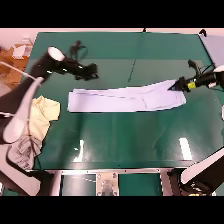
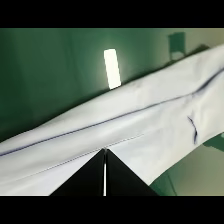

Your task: Fold the shirts.

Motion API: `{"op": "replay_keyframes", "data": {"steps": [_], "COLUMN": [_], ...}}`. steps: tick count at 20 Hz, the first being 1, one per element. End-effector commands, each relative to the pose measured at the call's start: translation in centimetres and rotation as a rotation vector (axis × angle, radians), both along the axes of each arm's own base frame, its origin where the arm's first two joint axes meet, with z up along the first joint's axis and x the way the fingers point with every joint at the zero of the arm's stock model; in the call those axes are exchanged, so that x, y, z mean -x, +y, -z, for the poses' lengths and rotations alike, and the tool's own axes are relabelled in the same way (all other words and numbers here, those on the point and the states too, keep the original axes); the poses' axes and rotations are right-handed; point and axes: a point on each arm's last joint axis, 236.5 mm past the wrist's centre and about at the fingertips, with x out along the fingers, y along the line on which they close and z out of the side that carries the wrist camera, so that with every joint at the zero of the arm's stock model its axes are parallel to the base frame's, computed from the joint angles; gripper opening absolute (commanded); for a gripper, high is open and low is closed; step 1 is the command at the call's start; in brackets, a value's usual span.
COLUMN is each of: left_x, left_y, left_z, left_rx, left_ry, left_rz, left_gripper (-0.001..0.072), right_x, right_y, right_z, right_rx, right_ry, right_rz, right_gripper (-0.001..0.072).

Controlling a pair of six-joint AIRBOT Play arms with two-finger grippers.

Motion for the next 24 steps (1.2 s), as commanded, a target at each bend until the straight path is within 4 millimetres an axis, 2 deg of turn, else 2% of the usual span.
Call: {"op": "replay_keyframes", "data": {"steps": [1,4,7,10,13,15,17,20,22,24], "left_x": [1.9,3.7,4.9,4.9,5.1,6.0,6.9,7.5,6.6,5.6], "left_y": [-8.1,-14.2,-17.2,-19.9,-22.3,-23.1,-23.0,-21.2,-17.8,-12.8], "left_z": [3.7,6.1,7.8,7.8,8.3,9.1,9.0,6.2,3.0,-0.7], "left_rx": [0.012,0.027,0.032,0.106,0.155,0.174,0.175,0.219,0.235,0.241], "left_ry": [-0.024,-0.025,-0.007,0.006,0.012,0.049,0.089,0.154,0.173,0.182], "left_rz": [0.116,0.215,0.256,0.235,0.23,0.235,0.258,0.308,0.331,0.347], "left_gripper": [0.0022,0.0021,0.0021,0.0022,0.0022,0.0022,0.0022,0.0022,0.0022,0.0022], "right_x": [0.5,2.0,2.8,3.8,4.5,4.7,4.8,4.6,4.2,3.7], "right_y": [2.5,5.3,7.3,9.3,11.5,12.7,13.3,14.2,15.2,17.0], "right_z": [-7.9,-14.3,-19.0,-21.0,-21.4,-21.4,-21.2,-20.7,-20.2,-19.2], "right_rx": [0.013,0.058,0.1,0.109,0.101,0.098,0.104,0.104,0.092,0.077], "right_ry": [-0.086,-0.183,-0.291,-0.327,-0.324,-0.32,-0.309,-0.306,-0.289,-0.28], "right_rz": [-0.085,-0.161,-0.187,-0.216,-0.257,-0.281,-0.287,-0.288,-0.269,-0.27], "right_gripper": [0.0018,0.0017,0.0017,0.0018,0.0018,0.0018,0.0018,0.0018,0.0019,0.0018]}}
